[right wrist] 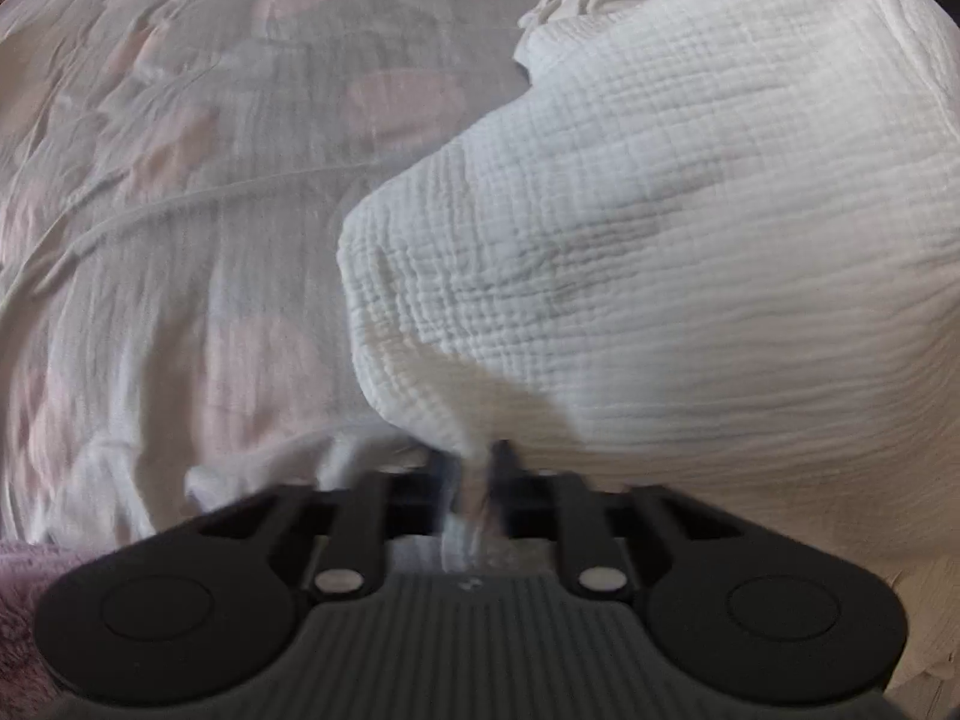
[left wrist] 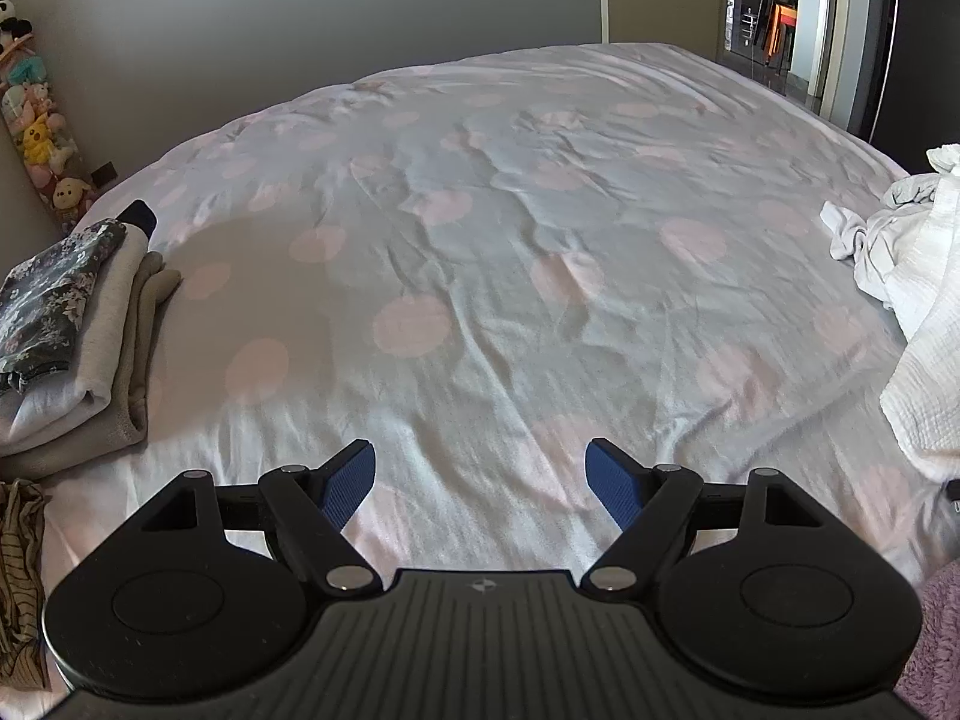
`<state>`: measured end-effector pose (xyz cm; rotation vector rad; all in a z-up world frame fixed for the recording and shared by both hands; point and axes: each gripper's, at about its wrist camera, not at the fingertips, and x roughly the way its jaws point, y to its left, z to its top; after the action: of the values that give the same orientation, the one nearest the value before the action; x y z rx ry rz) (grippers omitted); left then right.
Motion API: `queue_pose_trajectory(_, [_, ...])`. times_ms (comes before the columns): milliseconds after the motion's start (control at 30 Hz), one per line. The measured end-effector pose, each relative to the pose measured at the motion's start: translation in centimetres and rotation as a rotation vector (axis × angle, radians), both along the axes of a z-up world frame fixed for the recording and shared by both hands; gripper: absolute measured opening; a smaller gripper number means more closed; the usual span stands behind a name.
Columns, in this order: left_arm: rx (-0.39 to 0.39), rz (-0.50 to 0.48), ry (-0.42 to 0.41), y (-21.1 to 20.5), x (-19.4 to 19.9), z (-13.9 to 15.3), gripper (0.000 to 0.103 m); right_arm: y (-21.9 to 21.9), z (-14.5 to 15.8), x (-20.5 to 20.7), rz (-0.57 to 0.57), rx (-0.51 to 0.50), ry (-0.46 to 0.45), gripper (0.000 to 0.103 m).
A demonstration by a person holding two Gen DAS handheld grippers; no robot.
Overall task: Fold clothes
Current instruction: 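Lift the shirt up off the bed with the right gripper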
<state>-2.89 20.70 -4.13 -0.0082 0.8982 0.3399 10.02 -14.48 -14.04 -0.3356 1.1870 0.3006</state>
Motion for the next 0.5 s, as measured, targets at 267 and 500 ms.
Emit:
queue_pose_trajectory(267, [0.016,-0.003,-0.026,0.0,-0.1,1.3,0.077,-3.8,17.9,-0.8,-0.135,0.159,-0.495,0.006])
queue_pose_trajectory(500, [0.028,-0.011,-0.101,-0.4,-1.1,4.3,0.077,-1.5,35.9,-3.2,-0.036,0.232,-0.905,0.006])
